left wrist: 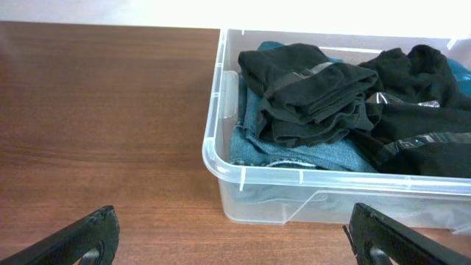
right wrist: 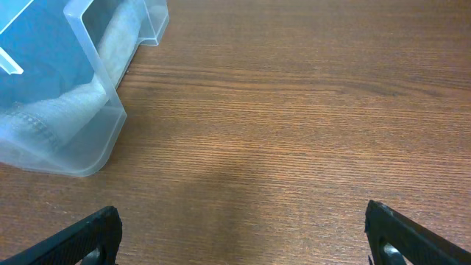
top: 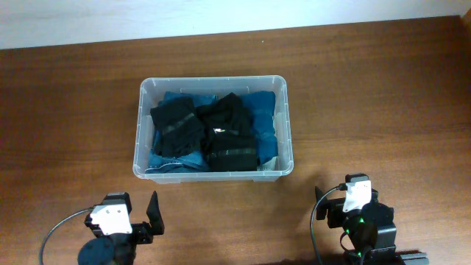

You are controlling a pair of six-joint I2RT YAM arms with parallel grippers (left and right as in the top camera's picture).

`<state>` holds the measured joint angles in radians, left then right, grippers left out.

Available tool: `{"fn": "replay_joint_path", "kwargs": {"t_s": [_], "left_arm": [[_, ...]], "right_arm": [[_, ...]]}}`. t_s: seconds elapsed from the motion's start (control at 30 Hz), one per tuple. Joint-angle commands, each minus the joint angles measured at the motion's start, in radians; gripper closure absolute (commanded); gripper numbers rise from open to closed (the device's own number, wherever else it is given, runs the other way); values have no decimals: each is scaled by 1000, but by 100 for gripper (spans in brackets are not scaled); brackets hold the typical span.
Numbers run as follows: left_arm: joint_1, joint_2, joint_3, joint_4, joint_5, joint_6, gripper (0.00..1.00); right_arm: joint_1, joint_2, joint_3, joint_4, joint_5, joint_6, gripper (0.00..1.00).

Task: Pack container

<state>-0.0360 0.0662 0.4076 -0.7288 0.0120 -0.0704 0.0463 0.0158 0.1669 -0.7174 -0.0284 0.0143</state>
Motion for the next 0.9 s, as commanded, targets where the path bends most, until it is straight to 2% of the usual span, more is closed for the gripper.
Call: {"fn": "replay_joint_path", "kwargs": {"t_s": [0.0,0.33,0.87], "left_arm": [[6,-56,-55,22,12,19,0],[6,-61,-217,209,11,19,0],[6,-60,-272,258,11,19,0]], "right_arm": [[-8,-10,-5,0,-5,0,2],[-8,-10,-5,0,-5,0,1],[-8,-10,-5,0,-5,0,2]]}}
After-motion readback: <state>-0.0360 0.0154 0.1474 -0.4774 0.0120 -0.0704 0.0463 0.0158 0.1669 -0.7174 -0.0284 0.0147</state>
